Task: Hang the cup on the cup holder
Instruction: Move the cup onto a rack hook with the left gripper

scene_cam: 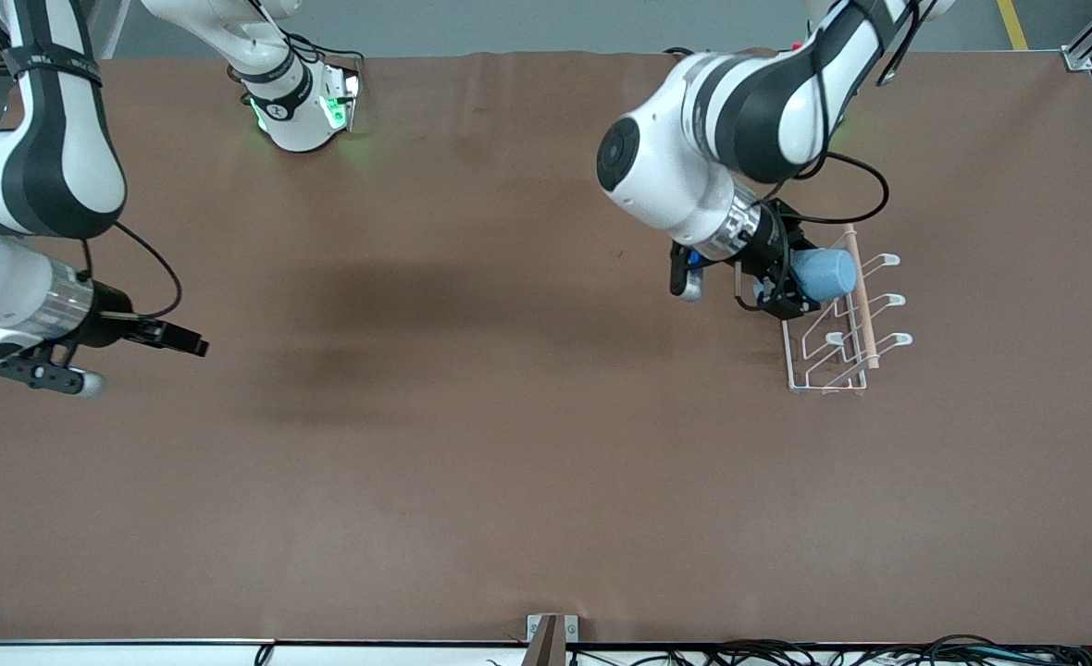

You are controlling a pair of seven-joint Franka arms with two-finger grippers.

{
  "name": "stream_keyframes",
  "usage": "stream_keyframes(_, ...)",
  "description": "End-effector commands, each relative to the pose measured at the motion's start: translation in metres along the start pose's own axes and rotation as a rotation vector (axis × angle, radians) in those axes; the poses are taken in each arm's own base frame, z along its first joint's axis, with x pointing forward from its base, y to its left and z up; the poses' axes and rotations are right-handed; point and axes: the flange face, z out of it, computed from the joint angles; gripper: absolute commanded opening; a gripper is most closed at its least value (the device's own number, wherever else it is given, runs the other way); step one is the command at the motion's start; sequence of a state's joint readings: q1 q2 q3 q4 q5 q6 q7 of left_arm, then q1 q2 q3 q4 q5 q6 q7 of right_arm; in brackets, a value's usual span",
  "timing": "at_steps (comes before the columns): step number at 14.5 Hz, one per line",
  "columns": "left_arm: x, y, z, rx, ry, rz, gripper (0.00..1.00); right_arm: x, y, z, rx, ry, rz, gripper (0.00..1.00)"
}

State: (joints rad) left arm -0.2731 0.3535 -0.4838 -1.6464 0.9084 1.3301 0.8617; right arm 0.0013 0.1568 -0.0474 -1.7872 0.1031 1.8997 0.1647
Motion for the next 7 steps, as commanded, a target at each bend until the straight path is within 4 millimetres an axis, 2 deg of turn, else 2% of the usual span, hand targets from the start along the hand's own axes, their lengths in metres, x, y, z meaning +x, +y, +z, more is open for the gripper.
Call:
stream_keyframes(1,0.006,-0.005,0.036,0.012,-0.121,0.035,0.01,-0.019,0.016,-0.054,-0.028,0.031,0.005,1.00)
stream_keyframes(4,0.028,-0.019,0.072,0.024,-0.212,0.062,0.03,-0.031,0.026,-0.107,-0.058,0.031,0.013,1.00)
stream_keyframes(5,0.032,-0.024,0.083,0.026,-0.240,0.062,0.02,-0.033,0.036,-0.128,-0.063,0.053,0.027,1.00)
stream_keyframes(7,0.048,-0.026,0.101,0.020,-0.262,0.030,0.02,-0.039,0.039,-0.165,-0.066,0.071,-0.019,1.00)
